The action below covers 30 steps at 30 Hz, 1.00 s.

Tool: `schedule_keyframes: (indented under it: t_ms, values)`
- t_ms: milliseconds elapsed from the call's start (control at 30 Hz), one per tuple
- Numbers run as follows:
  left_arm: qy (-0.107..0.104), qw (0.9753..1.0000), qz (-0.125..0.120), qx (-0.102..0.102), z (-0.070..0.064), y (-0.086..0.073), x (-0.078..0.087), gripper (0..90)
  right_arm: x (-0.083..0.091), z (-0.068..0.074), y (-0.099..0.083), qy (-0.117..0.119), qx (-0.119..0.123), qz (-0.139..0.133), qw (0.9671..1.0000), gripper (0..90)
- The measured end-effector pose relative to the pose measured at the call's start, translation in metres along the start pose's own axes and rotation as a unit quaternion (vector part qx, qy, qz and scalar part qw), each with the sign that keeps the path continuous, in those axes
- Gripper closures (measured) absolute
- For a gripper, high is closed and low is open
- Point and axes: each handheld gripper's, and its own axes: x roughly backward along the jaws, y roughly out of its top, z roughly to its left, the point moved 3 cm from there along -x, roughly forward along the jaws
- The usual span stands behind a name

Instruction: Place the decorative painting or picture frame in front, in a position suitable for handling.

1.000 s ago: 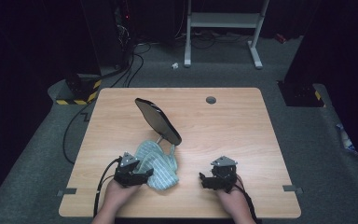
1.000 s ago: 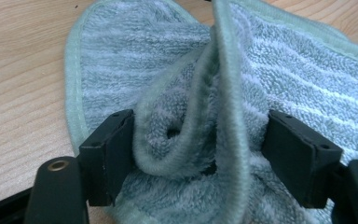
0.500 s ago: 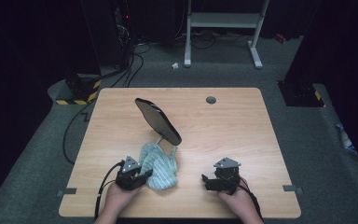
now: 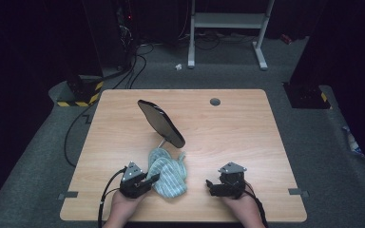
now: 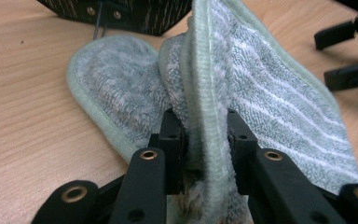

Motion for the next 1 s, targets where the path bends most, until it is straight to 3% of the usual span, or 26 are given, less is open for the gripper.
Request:
schedule_keyframes:
  t_ms: [167, 267, 367, 533, 633, 833, 1000]
  values:
    - [-0.007, 0.9998, -0.018, -0.002, -0.011, 0.005, -0.001, 73.6, 0.009, -0.003, 0.000, 0.010, -0.018, -0.024, 0.9995, 9.3]
    - [-0.001, 0.9995, -0.030, -0.009, -0.018, 0.010, -0.002, 73.6, 0.018, -0.008, 0.001, -0.001, -0.030, -0.045, 0.9985, 12.4]
    - [0.000, 0.9990, -0.042, -0.012, -0.023, 0.017, -0.001, 73.8, 0.028, -0.016, 0.000, -0.030, -0.036, -0.074, 0.9961, 14.4]
    - [-0.007, 0.9983, -0.054, -0.020, -0.035, 0.028, -0.005, 73.9, 0.040, -0.026, -0.003, -0.048, -0.044, -0.092, 0.9937, 16.1]
    - [-0.014, 0.9978, -0.053, -0.036, -0.048, 0.035, -0.016, 73.9, 0.046, -0.033, -0.004, -0.066, -0.040, -0.102, 0.9918, 17.9]
    - [-0.027, 0.9971, -0.039, -0.059, -0.067, 0.042, -0.040, 73.8, 0.053, -0.043, -0.006, -0.070, -0.056, -0.107, 0.9901, 19.1]
    - [-0.035, 0.9972, -0.030, -0.058, -0.074, 0.045, -0.057, 73.8, 0.055, -0.044, -0.007, -0.068, -0.058, -0.109, 0.9900, 19.5]
